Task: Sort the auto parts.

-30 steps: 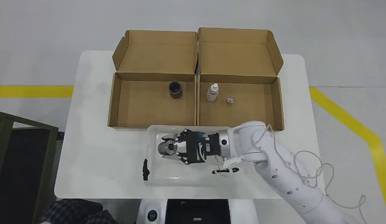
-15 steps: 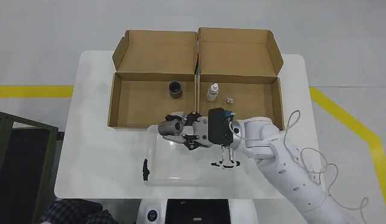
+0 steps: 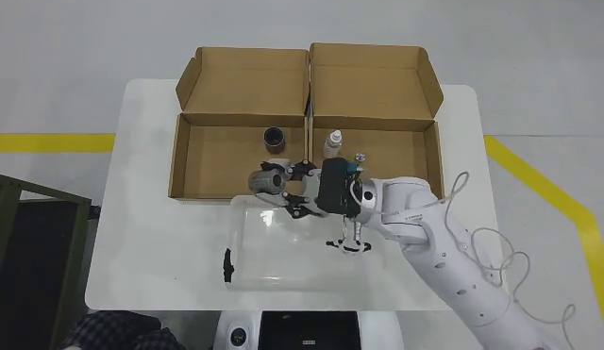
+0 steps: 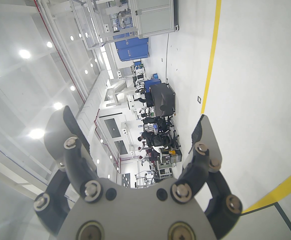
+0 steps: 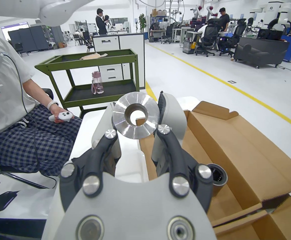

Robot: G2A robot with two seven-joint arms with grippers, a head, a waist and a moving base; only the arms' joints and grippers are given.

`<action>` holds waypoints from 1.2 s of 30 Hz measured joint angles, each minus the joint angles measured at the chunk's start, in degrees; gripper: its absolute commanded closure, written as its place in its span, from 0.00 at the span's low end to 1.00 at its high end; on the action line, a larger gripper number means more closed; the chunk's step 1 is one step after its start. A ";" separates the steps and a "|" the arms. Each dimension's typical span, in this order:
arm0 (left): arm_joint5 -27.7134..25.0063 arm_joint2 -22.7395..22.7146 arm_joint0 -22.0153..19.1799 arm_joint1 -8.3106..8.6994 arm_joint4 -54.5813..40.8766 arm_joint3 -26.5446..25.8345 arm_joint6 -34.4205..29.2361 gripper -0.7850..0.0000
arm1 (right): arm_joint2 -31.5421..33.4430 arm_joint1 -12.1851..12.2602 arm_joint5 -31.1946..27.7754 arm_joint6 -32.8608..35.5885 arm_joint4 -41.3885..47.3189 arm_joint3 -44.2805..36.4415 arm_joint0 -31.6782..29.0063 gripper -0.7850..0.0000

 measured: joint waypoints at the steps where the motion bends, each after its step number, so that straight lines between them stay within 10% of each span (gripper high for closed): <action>1: 0.00 0.00 0.00 0.00 0.00 0.00 0.00 0.00 | -0.07 -0.05 0.43 0.66 -0.40 0.20 0.36 1.00; 36: 0.00 0.00 0.00 0.00 0.00 0.00 0.00 0.00 | -15.21 -7.05 5.67 31.04 2.06 22.79 24.20 1.00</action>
